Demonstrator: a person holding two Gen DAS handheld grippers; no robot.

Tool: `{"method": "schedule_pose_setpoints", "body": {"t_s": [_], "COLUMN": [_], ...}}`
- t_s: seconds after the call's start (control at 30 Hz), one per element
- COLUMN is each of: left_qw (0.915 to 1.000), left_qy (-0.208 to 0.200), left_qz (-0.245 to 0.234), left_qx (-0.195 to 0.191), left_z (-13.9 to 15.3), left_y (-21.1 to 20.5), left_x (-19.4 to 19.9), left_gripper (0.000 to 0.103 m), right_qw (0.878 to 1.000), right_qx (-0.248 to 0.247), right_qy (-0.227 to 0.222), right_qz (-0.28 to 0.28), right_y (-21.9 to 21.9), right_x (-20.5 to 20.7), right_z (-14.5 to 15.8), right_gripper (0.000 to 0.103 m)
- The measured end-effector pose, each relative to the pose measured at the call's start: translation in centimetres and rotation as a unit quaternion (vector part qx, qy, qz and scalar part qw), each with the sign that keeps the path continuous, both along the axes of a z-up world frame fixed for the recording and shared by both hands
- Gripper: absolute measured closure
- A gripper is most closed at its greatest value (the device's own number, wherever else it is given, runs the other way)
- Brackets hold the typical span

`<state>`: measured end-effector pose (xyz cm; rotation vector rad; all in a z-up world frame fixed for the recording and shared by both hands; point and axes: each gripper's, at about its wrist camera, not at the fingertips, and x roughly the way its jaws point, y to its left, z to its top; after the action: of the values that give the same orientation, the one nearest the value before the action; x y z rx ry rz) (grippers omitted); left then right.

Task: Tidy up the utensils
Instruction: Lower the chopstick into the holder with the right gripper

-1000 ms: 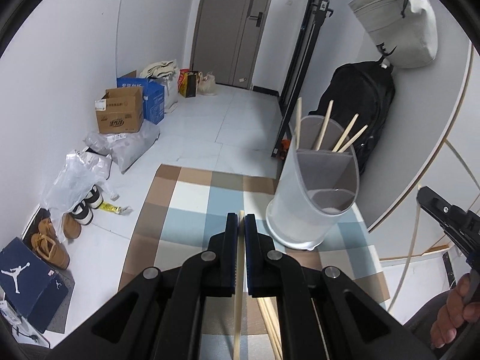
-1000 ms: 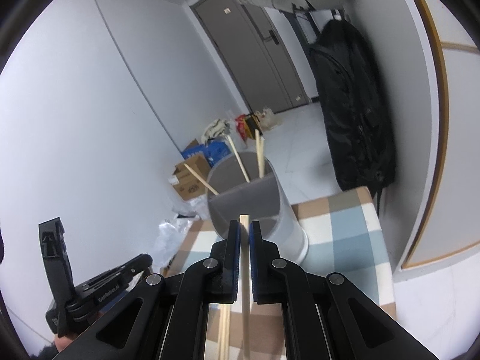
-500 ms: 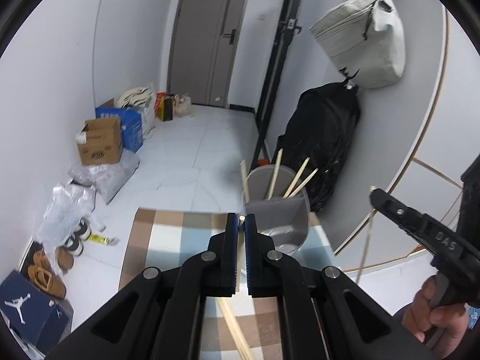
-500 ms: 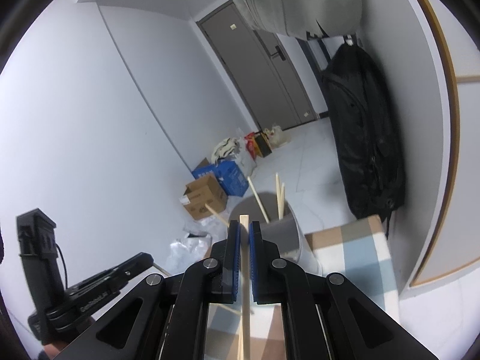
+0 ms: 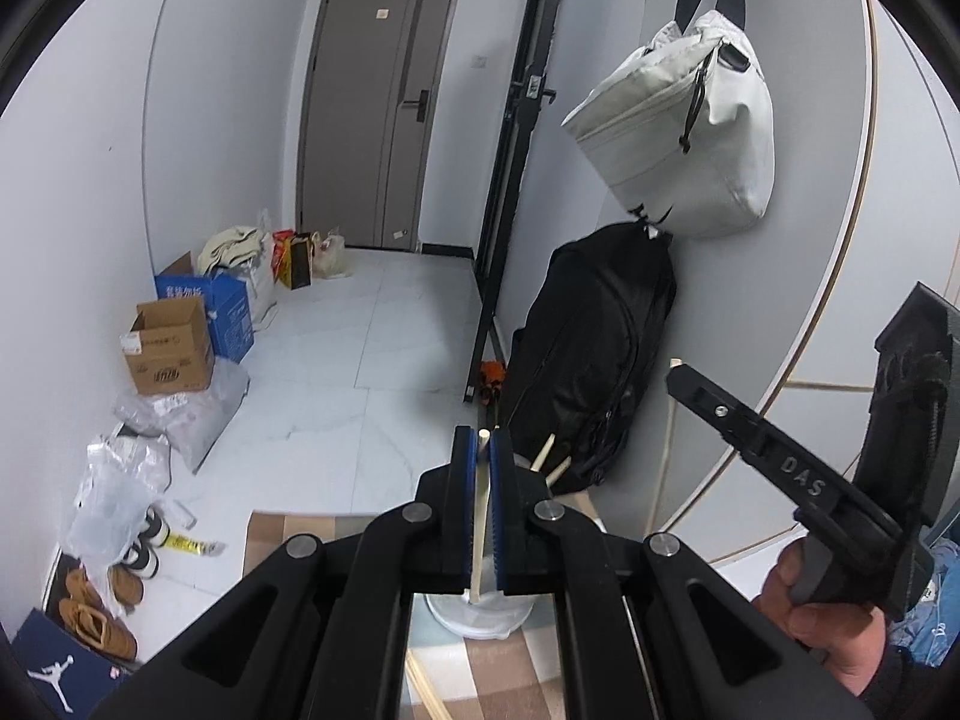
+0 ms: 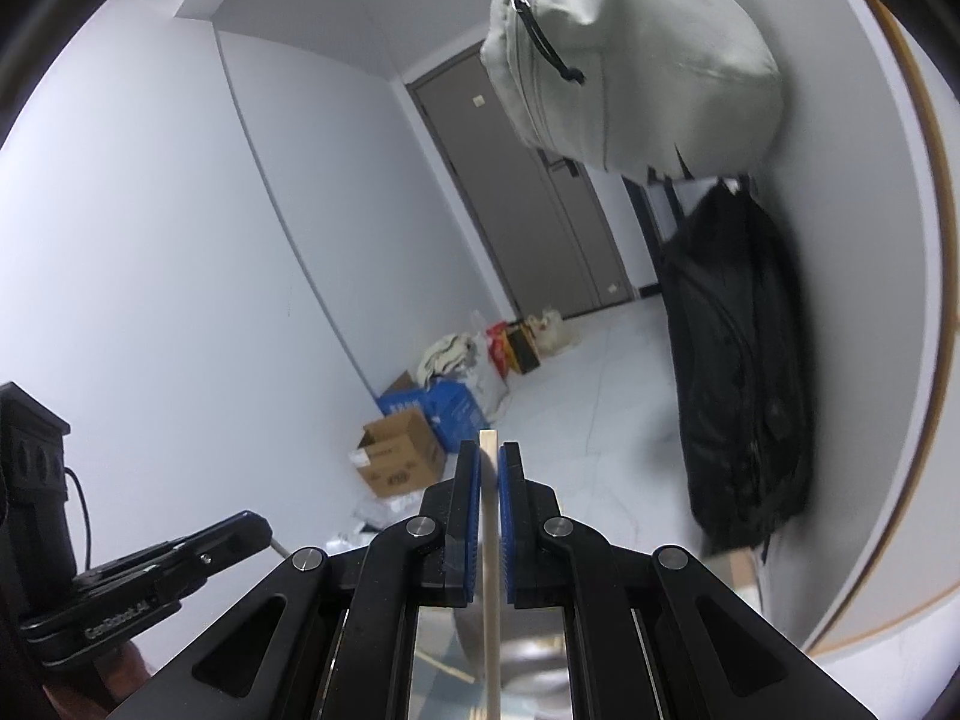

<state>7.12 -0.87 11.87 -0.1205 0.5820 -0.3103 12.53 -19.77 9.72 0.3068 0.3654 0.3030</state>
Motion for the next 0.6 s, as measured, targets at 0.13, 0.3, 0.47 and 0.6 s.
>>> {"method": "schedule_pose_setpoints", "body": {"t_s": [0.13,0.3,0.47,0.6], "left_qw": [1.0000,0.9999,0.9998,0.9998], "left_qy": [-0.005,-0.007,-0.005,-0.007], "left_qz": [-0.006,-0.009,-0.018,-0.020], "left_qx": [-0.003,-0.005,-0.010,0.000], "left_z": [0.8,1.4,1.9,1.9], "left_y": [-0.2,-0.1,-0.1,-0.4], "left_x": [1.4,3.0,4.2,5.2], "left_gripper": [0.102,0.102,0.102,0.102], "right_qw": [1.000,1.000,0.999,0.998], "right_qx": [-0.001,-0.008,-0.014,-0.016], "right_qy": [-0.013,-0.028,-0.048,-0.059], "right_qz": [-0.002,-0.006,-0.011,-0.016], "right_y": [0.3,0.7,1.1,1.5], "right_x": [1.9,4.3,6.6,8.4], "right_z": [1.1,2.1,2.8,2.5], "right_gripper": [0.098,0.098,0.098,0.098]}}
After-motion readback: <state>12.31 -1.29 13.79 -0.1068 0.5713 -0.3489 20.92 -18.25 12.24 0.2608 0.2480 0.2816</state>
